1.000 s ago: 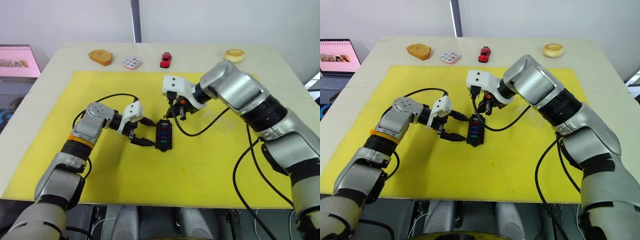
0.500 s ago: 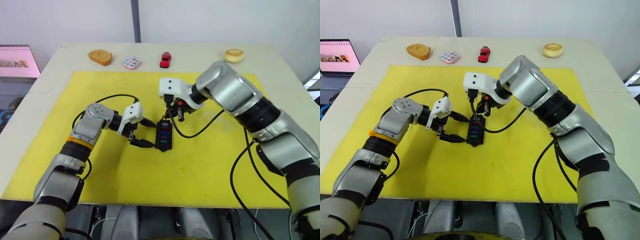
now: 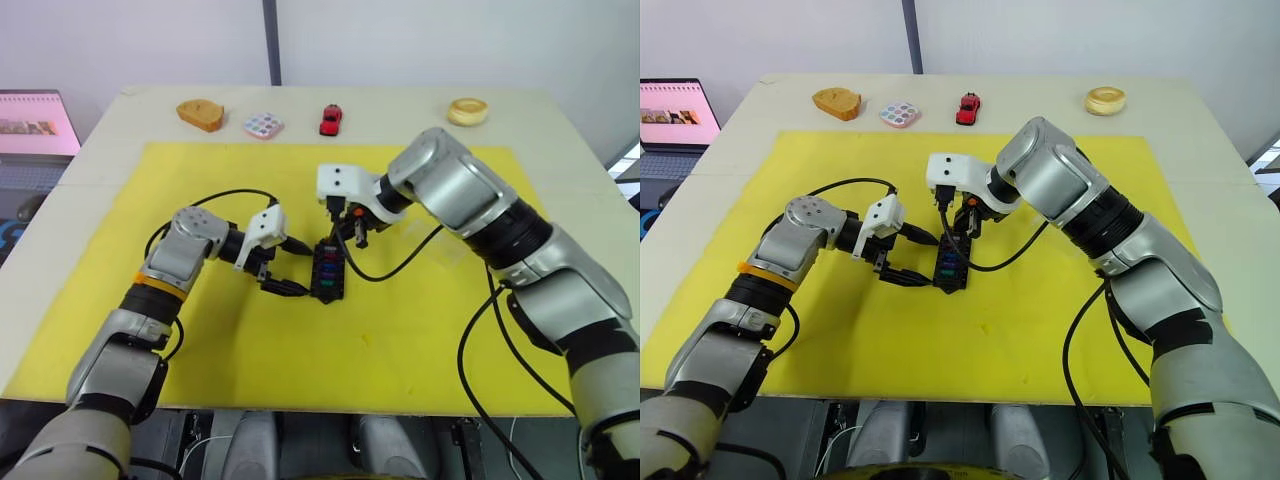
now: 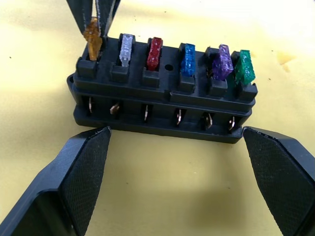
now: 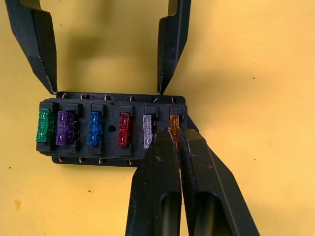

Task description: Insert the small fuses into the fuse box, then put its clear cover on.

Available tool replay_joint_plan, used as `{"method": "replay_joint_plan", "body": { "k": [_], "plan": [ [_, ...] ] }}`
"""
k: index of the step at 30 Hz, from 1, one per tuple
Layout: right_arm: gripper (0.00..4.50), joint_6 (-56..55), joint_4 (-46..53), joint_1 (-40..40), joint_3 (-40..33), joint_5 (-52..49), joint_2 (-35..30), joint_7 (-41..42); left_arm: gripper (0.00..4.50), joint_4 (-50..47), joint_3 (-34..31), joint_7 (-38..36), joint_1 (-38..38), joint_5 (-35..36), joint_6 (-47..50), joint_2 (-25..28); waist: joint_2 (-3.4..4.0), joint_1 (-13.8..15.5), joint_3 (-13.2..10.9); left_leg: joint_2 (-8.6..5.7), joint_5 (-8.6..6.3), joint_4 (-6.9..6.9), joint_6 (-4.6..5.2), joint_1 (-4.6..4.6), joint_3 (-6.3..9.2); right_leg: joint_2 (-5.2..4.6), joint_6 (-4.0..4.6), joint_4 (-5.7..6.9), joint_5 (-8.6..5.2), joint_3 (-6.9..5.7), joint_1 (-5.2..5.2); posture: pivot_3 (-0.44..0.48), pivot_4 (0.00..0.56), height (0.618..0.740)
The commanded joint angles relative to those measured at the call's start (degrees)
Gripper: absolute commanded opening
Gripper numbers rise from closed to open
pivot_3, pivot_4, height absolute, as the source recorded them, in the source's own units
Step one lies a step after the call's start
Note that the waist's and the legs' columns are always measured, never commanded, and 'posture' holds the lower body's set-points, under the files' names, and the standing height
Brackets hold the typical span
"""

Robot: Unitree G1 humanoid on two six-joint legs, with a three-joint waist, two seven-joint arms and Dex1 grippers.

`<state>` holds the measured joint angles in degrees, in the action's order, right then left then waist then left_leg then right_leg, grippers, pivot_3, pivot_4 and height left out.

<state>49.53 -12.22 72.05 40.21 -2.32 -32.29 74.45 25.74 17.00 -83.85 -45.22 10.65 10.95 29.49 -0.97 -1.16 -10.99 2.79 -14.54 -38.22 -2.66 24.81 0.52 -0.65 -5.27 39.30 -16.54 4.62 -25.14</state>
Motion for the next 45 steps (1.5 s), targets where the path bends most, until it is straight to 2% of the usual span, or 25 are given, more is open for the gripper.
{"method": "replay_joint_plan", "body": {
  "k": [1, 25, 41, 42, 44, 45],
  "plan": [
    [0.0, -1.26, -0.51, 0.47, -0.9, 1.54, 0.67, 0.06, 4.47, -2.87, -1.12, -0.4, 0.3, 0.78, 0.36, 0.18, 0.0, 0.0, 0.0, 0.0, 0.0, 0.0, 0.0, -0.01, 0.0, 0.0, 0.0, 0.0, 0.0, 0.0, 0.01, 0.0, 0.15, 0.74],
    [0.0, -6.23, -6.5, 0.66, 3.46, 10.61, 5.4, 5.12, 4.47, -4.07, -0.94, 0.83, 1.65, 0.14, -0.54, -0.37, 0.01, -0.05, 0.02, -0.01, 0.01, 0.01, -0.02, -0.42, 0.0, 0.0, 0.0, 0.01, 0.0, 0.0, 0.39, 0.0, 0.15, 0.74],
    [0.0, -6.32, -1.69, -1.33, -0.13, 12.02, 4.48, 5.78, 4.47, -4.66, -1.13, 0.8, 2.14, 0.24, -0.51, 0.55, 0.02, -0.18, 0.02, -0.01, 0.01, 0.01, -0.02, -0.48, 0.01, 0.0, 0.0, 0.02, 0.0, 0.0, 0.44, 0.0, 0.15, 0.74],
    [0.67, -5.54, -1.31, -1.49, -0.5, 11.91, 4.45, 5.57, 4.5, -4.6, -1.15, 0.75, 2.09, 0.25, -0.54, 0.57, 0.02, -0.17, 0.02, -0.01, 0.01, 0.01, -0.02, -0.48, 0.01, 0.0, 0.0, 0.02, 0.0, 0.0, 0.44, 0.0, 0.15, 0.74],
    [1.28, -3.54, -0.85, -1.55, -1.31, 11.65, 4.64, 5.18, 4.5, -4.53, -1.22, 0.63, 2.06, 0.29, -0.58, 0.72, 0.02, -0.18, 0.02, -0.01, 0.01, 0.01, -0.02, -0.48, 0.01, 0.0, 0.0, 0.01, 0.0, 0.0, 0.44, 0.0, 0.15, 0.74],
    [1.28, -2.88, -0.11, -1.58, -1.76, 11.3, 4.38, 5.45, 4.5, -4.56, -1.34, 0.53, 2.05, 0.36, -0.53, 0.88, 0.02, -0.17, 0.02, -0.01, 0.01, 0.01, -0.02, -0.48, 0.01, 0.0, 0.0, 0.02, 0.0, 0.0, 0.44, 0.0, 0.15, 0.74]
  ]
}}
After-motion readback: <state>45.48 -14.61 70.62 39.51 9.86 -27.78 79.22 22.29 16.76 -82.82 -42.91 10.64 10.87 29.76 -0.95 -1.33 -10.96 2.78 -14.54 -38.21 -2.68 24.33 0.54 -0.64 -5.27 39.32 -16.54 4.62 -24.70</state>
